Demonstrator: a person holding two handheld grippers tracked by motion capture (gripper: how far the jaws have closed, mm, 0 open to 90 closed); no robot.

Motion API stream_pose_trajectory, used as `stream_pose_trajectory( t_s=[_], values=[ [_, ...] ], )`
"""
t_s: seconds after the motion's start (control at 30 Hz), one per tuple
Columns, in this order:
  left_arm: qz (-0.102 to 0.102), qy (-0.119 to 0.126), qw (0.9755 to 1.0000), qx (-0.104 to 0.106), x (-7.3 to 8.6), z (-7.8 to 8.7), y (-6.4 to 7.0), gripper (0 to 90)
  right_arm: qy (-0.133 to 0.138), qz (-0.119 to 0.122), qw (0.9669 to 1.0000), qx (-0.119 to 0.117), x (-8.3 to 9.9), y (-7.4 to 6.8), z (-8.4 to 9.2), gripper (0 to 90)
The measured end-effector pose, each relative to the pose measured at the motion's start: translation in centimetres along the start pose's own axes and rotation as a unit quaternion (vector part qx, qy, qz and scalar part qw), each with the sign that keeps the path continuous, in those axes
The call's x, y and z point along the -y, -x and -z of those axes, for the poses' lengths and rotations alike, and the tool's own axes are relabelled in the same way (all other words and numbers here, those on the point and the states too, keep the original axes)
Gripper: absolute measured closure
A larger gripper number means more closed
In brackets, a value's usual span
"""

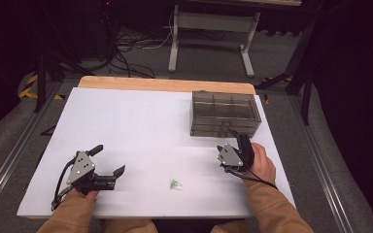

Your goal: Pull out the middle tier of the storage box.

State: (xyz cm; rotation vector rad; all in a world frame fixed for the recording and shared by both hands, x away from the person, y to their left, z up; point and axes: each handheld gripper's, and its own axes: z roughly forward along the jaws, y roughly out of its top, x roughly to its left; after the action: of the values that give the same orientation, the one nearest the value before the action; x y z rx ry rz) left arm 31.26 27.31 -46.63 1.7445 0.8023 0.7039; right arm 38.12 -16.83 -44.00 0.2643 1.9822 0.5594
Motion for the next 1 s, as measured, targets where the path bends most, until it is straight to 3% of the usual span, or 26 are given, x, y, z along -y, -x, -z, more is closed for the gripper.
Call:
stream_pose_trajectory(
  t_s=[0.3, 0.43, 0.53, 0.73, 1.0],
  values=[
    [0.002, 0.000, 1.0000, 0.001, 0.0, 0.0, 0.0, 0.5, -0.011, 0.047, 0.9981, 0.039, 0.0, -0.8, -0.6, 36.5],
    [0.001, 0.000, 1.0000, 0.000, 0.0, 0.0, 0.0, 0.5, -0.016, 0.074, 0.9960, 0.047, 0.0, -1.0, -0.8, 38.3],
    [0.002, 0.000, 1.0000, 0.000, 0.0, 0.0, 0.0, 0.5, -0.020, 0.082, 0.9950, 0.054, 0.0, -1.3, -0.9, 39.2],
    [0.003, 0.000, 1.0000, -0.001, 0.0, 0.0, 0.0, 0.5, -0.025, 0.103, 0.9915, 0.075, 0.1, -1.5, -1.1, 42.6],
    [0.004, 0.000, 1.0000, -0.003, 0.0, 0.0, 0.0, 0.5, -0.036, 0.137, 0.9862, 0.087, -0.1, -1.6, -1.3, 45.2]
  ],
)
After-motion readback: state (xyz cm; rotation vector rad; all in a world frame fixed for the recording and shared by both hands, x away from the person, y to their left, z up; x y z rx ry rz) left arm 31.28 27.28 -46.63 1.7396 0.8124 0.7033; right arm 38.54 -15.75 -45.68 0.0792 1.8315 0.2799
